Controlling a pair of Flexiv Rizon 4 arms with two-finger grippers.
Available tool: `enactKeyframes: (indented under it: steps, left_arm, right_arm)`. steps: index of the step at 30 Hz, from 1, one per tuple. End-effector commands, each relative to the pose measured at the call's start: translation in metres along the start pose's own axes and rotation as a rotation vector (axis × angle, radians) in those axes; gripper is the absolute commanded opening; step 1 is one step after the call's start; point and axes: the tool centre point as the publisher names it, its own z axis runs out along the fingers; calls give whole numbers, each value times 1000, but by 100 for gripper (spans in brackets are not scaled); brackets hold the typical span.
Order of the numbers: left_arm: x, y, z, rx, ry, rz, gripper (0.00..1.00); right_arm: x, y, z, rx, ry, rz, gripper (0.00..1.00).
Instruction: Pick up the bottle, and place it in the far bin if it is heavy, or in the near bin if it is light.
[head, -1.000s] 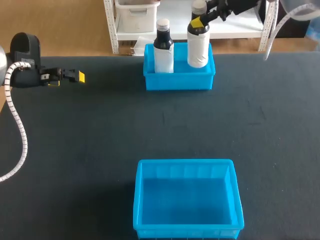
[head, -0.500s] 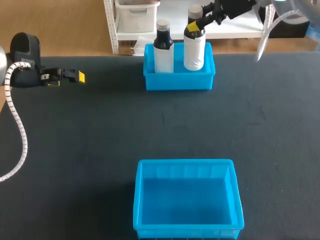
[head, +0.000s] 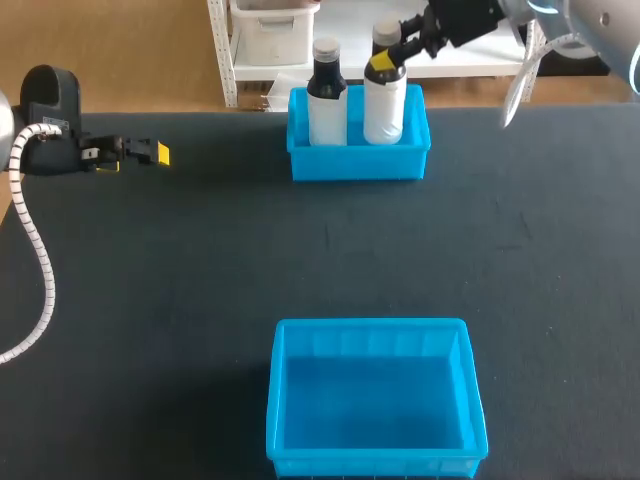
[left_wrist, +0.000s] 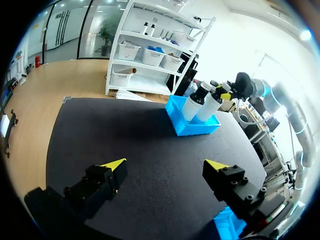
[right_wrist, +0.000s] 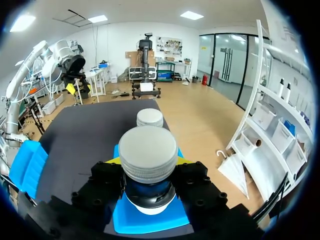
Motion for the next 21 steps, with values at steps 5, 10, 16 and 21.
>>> enactKeyframes:
  steps: [5, 10, 16, 21]
  left_arm:
    - [0, 0, 0, 0, 0, 0, 100]
    - [0, 0, 0, 0, 0, 0, 100]
    - [0, 0, 0, 0, 0, 0, 100]
    - [0, 0, 0, 0, 0, 0, 100]
  right_arm:
    - [3, -11, 9, -39, -5, 6, 0]
    - [7, -12, 10, -43, -7, 9, 0]
    - [12, -14, 12, -43, -13, 9, 0]
    - [14, -16, 15, -43, -20, 9, 0]
